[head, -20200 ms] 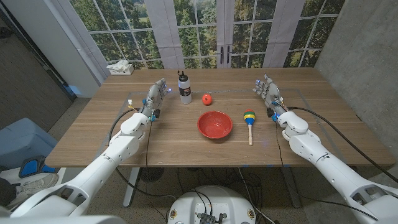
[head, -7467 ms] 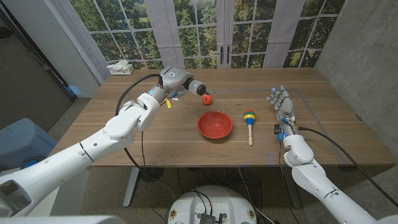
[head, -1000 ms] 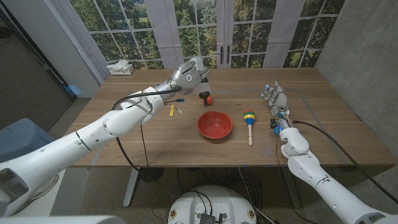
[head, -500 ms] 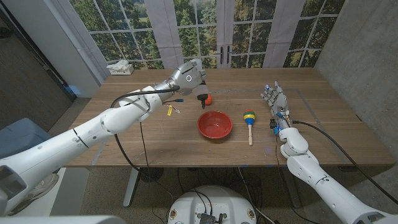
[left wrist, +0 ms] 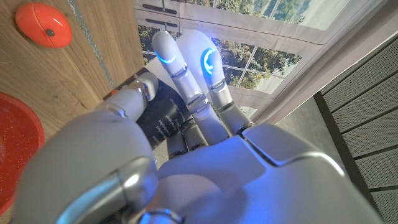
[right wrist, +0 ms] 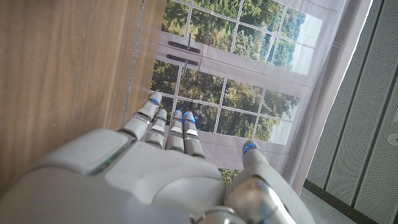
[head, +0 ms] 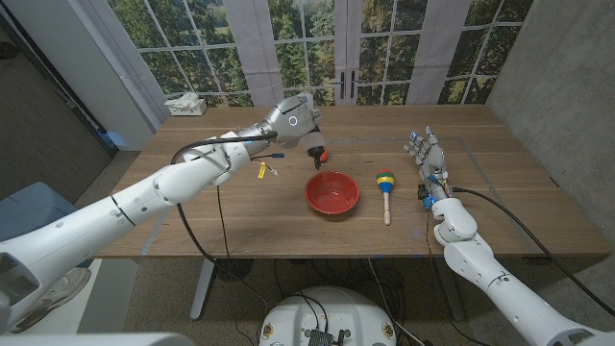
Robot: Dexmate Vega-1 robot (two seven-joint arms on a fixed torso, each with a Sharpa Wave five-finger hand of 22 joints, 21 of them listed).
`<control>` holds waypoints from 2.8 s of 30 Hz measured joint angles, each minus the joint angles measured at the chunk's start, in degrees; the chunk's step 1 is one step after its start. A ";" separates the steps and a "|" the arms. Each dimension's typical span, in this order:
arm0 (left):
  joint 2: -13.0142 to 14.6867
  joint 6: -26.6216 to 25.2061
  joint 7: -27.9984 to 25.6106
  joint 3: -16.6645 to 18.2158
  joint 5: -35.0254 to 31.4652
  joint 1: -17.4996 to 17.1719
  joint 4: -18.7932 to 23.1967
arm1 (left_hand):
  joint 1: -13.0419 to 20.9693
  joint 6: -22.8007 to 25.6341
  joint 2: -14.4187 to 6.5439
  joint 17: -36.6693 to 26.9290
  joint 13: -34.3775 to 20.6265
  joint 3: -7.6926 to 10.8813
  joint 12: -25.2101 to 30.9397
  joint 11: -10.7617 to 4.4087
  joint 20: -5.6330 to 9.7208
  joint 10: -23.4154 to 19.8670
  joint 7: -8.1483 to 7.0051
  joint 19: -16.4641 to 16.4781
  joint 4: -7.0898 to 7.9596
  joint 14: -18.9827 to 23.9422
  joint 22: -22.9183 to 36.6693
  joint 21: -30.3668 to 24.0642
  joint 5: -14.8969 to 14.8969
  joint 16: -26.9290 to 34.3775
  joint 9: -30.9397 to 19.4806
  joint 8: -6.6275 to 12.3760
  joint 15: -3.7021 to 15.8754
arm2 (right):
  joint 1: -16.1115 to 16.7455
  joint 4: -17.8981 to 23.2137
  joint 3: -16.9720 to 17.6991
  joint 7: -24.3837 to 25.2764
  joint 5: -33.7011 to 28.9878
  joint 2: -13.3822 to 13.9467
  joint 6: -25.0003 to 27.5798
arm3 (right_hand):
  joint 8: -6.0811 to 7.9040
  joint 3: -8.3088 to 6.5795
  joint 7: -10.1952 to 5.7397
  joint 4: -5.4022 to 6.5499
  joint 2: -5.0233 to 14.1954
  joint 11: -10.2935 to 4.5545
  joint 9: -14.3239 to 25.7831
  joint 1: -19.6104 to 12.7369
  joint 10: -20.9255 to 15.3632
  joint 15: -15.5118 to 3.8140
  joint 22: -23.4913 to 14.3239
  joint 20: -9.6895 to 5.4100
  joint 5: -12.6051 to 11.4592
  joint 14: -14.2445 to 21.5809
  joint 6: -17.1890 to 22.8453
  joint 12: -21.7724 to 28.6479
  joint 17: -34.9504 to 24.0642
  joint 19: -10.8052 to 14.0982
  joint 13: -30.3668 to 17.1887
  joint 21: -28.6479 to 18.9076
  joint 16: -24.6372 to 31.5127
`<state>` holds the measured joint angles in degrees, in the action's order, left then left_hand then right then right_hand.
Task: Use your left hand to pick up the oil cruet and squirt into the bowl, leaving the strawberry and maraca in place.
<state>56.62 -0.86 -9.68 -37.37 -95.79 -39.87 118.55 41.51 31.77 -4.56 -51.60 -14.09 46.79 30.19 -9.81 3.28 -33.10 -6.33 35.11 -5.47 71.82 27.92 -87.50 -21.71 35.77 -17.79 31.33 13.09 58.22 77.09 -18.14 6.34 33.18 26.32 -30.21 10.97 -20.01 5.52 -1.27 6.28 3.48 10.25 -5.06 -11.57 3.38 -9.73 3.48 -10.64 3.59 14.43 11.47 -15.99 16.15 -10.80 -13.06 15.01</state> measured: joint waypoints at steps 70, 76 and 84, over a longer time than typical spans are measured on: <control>-6.07 -18.10 -7.25 1.89 1.48 -8.70 -3.87 | 4.38 -2.16 -3.66 20.01 -7.03 -5.83 -19.12 -2.55 -0.31 -2.35 -1.33 -3.78 -3.80 -7.12 -8.24 -1.34 10.09 -20.25 2.86 -12.97 -0.60 | 0.59 3.53 0.23 -0.64 -0.38 2.56 2.18 | 0.00 -0.01 -0.01 -0.47 -0.01 0.00 0.00 -0.01 0.01 0.21 0.00 0.23 0.00 0.20 -0.01 0.00 0.28 0.23 0.00 0.86 -0.43; -8.24 -20.93 -9.16 2.53 5.84 -10.49 -4.76 | 3.99 -2.07 -4.03 19.90 -6.62 -5.83 -19.13 -2.57 -0.30 -2.49 -1.24 -3.77 -3.31 -7.11 -8.53 -1.04 10.18 -20.25 2.90 -12.97 -0.60 | 0.79 4.55 0.21 -0.39 -0.57 3.14 3.01 | 0.00 -0.01 -0.01 -0.47 -0.01 0.00 0.00 -0.01 0.01 0.21 0.00 0.42 0.00 0.20 -0.01 0.00 0.28 0.42 0.00 0.86 -0.43; -10.80 -23.64 -11.81 3.37 12.73 -12.46 -5.40 | 3.02 -1.35 -4.27 19.86 -6.16 -5.97 -18.88 -2.57 -0.30 -2.52 -1.15 -3.77 -3.00 -7.10 -9.05 -1.03 10.20 -20.24 3.19 -13.42 -0.60 | 1.05 5.86 0.20 0.05 -0.93 3.83 4.18 | 0.00 -0.01 -0.01 -0.47 -0.01 0.00 0.00 -0.01 0.01 0.20 0.00 0.42 0.00 0.20 -0.01 0.00 0.28 0.42 0.00 0.86 -0.43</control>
<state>45.82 -24.50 -21.49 -34.00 -83.06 -52.32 113.15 44.53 30.43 -8.83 -31.75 -20.26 40.82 11.32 -12.39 2.98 -35.61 -7.47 31.33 -8.47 64.72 18.87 -88.53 -11.51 15.53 -14.60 17.91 12.49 59.28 82.95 -17.95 6.38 32.25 30.15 -26.04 10.97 -20.02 5.52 -1.74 6.27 3.47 10.25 -5.06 -11.56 3.59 -9.73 3.90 -10.64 3.80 14.42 11.47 -15.71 16.57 -10.80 -12.20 14.58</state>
